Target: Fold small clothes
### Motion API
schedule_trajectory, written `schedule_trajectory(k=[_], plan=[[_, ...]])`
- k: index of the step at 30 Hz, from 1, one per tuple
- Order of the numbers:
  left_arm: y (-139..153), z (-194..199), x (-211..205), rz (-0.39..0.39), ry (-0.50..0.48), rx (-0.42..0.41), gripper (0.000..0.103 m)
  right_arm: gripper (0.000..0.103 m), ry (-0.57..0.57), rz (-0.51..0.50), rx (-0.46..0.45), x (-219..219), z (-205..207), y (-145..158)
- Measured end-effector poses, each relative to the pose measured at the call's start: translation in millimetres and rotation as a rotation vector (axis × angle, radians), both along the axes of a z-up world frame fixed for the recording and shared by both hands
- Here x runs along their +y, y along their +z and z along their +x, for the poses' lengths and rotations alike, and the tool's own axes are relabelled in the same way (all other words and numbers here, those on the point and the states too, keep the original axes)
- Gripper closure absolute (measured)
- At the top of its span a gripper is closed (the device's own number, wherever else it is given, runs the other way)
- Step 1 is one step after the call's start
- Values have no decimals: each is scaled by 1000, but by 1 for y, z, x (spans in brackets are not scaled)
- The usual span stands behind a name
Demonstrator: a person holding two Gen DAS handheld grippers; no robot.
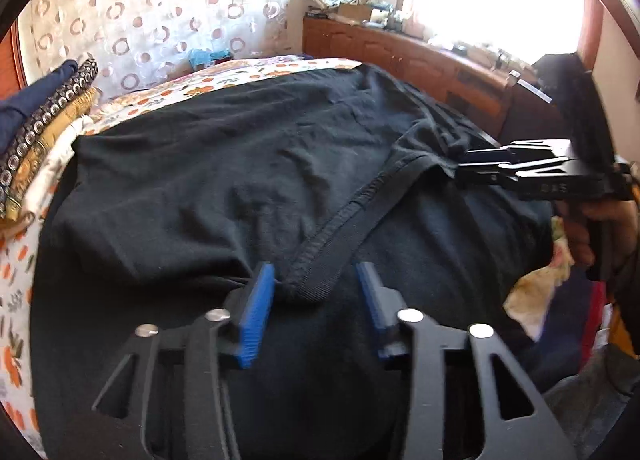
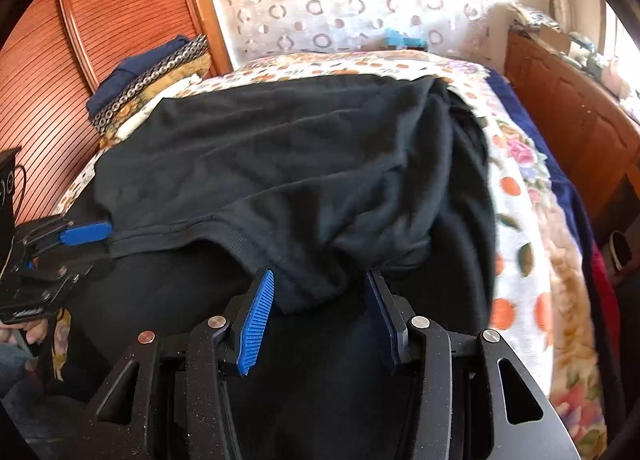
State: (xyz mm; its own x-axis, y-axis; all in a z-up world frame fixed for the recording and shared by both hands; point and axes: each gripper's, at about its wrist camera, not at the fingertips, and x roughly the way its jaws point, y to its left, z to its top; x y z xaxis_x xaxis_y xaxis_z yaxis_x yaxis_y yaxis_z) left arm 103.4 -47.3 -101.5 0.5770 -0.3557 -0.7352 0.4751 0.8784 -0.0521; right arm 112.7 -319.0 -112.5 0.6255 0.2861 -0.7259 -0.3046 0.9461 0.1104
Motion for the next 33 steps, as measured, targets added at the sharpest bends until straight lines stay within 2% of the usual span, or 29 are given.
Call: schedule_trajectory(k=[2, 3, 4, 6, 7, 9, 13, 16, 19, 21, 24, 26, 30, 31, 32, 33], plan=[[-1, 2, -1, 22, 6, -8, 76, 54, -4, -30, -16, 5, 0, -1], [-1, 2, 1, 28, 9, -12, 87, 59, -3, -36, -22, 6, 1, -2], [0, 3, 2, 32, 15, -15, 92, 75, -5, -49, -33, 8, 2, -3], [2, 5, 8, 15, 19, -17, 100, 89, -10, -78, -52, 11, 2, -5], [3, 6, 11, 5, 27, -22, 101, 92, -3, -64, -53, 10, 3, -5], [14, 1, 18, -14, 30, -57, 102, 94, 5, -47, -76, 9, 0, -1], [42, -13, 31, -49, 34, -118, 102, 94, 27, 18, -135, 3, -19, 26], [47, -16, 36, -62, 48, -128, 102, 94, 39, 19, -151, 2, -25, 37], [33, -11, 30, -73, 44, -57, 98, 94, 37, 5, -127, 3, -22, 30], [22, -9, 23, -59, 34, -27, 65, 94, 34, 1, -108, 4, -18, 24], [10, -10, 13, -79, -7, 2, 61, 94, 33, -12, -94, 6, -15, 19], [3, -8, 4, -47, -22, 11, 60, 94, 30, -11, -86, 7, -12, 19], [-4, 0, -4, 30, 12, -25, 60, 94, 29, -3, -84, 7, -11, 17], [-4, 2, -4, 33, 7, -27, 62, 94, 28, -1, -86, 7, -11, 18], [-4, 3, -4, 48, 15, -37, 83, 94, 28, 1, -89, 7, -11, 18], [-3, 4, -1, 70, 35, -51, 93, 94, 29, 4, -92, 7, -12, 18]])
